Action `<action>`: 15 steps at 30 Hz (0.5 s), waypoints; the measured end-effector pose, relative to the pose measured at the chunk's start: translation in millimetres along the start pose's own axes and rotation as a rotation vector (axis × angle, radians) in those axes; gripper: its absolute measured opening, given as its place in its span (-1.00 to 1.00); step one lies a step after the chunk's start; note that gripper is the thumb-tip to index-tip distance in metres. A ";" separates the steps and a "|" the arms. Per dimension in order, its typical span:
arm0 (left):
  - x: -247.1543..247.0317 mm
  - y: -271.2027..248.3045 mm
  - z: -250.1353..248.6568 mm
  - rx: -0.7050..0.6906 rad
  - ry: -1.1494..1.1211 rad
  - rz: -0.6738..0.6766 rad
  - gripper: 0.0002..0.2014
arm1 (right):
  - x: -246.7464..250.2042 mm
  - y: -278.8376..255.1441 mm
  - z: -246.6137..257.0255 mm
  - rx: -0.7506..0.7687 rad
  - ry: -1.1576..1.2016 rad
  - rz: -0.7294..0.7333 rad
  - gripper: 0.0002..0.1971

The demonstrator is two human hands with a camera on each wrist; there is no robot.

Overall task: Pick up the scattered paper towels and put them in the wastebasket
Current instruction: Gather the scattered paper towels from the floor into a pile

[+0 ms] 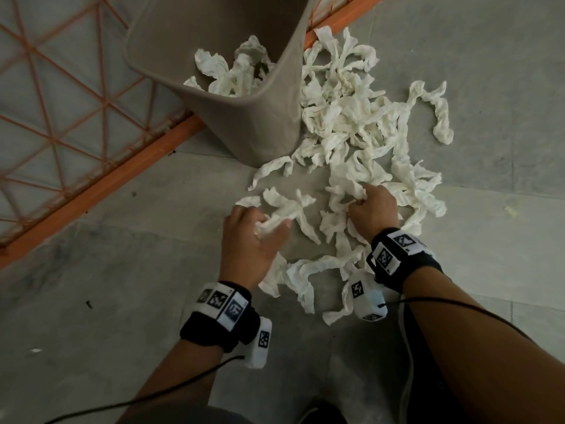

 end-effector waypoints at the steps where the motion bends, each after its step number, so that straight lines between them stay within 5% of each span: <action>1: -13.3 1.3 -3.8 -0.040 0.080 0.035 -0.66 | 2.3 -1.2 2.7 0.004 0.042 -0.005 -0.80; 9: -87.4 13.0 -31.7 -0.326 0.359 0.311 -0.72 | 13.5 -17.5 2.6 -0.135 0.240 -0.008 -0.67; 12: -74.5 20.4 -28.2 -0.270 0.310 0.266 -0.72 | 7.9 -19.4 -4.6 -0.185 0.183 0.054 -0.71; 15: -45.8 38.5 -18.4 -0.156 0.235 0.175 -0.46 | 5.7 -20.9 -5.8 -0.149 0.065 0.084 -0.84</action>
Point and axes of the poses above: each hand's wrist, its own y-axis towards the middle knuckle, its own x-axis out of the back of the hand, z = x × y, the point moved 10 cm from there along y, towards the middle knuckle, and after that the axes turned 12 degrees about y, right-handed, at the moved point
